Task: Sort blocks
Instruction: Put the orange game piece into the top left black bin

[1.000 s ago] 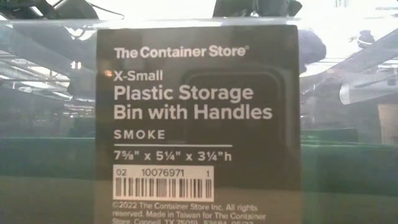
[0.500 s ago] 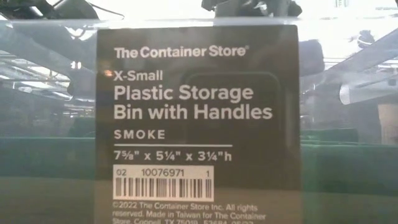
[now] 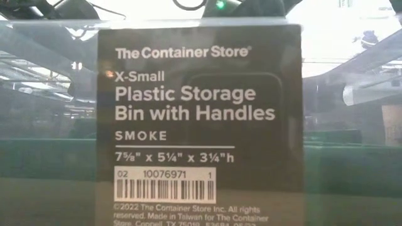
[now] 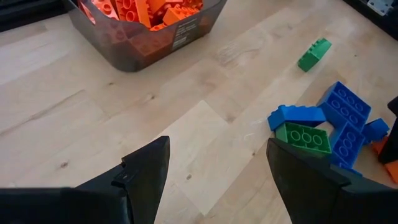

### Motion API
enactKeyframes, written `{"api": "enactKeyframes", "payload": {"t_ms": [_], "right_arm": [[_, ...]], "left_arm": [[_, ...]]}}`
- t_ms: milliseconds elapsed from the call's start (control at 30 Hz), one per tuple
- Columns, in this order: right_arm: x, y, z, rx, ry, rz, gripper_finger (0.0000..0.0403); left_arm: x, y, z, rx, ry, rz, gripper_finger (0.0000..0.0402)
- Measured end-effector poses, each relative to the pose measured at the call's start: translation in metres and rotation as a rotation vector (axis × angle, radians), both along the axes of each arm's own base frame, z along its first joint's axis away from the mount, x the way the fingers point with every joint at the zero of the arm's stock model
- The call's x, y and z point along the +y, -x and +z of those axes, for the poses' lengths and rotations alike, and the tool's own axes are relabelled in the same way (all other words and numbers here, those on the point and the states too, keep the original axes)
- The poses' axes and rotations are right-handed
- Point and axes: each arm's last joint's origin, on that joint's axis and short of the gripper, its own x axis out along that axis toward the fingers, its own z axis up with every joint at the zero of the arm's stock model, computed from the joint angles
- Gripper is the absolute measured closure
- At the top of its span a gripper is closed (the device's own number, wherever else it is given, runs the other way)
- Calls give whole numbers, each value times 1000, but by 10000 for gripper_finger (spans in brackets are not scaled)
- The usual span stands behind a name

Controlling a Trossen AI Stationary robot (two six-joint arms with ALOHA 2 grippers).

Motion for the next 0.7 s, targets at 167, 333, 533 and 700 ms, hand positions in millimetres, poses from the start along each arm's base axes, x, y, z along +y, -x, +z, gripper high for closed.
{"api": "enactKeyframes", "payload": {"t_ms": [167, 333, 533, 700], "right_arm": [[-1, 4, 4, 32, -16, -66, 292], [-3, 3, 12, 58, -54, -185, 287], [-16, -15, 74, -126, -135, -261, 287], [-67, -33, 113, -339, -190, -408, 287]], "left_arm": [[0, 0, 0, 0, 0, 0, 132], [0, 0, 0, 0, 0, 0, 132], [0, 0, 0, 2, 0, 0, 132], [0, 0, 0, 6, 1, 0, 132]]}}
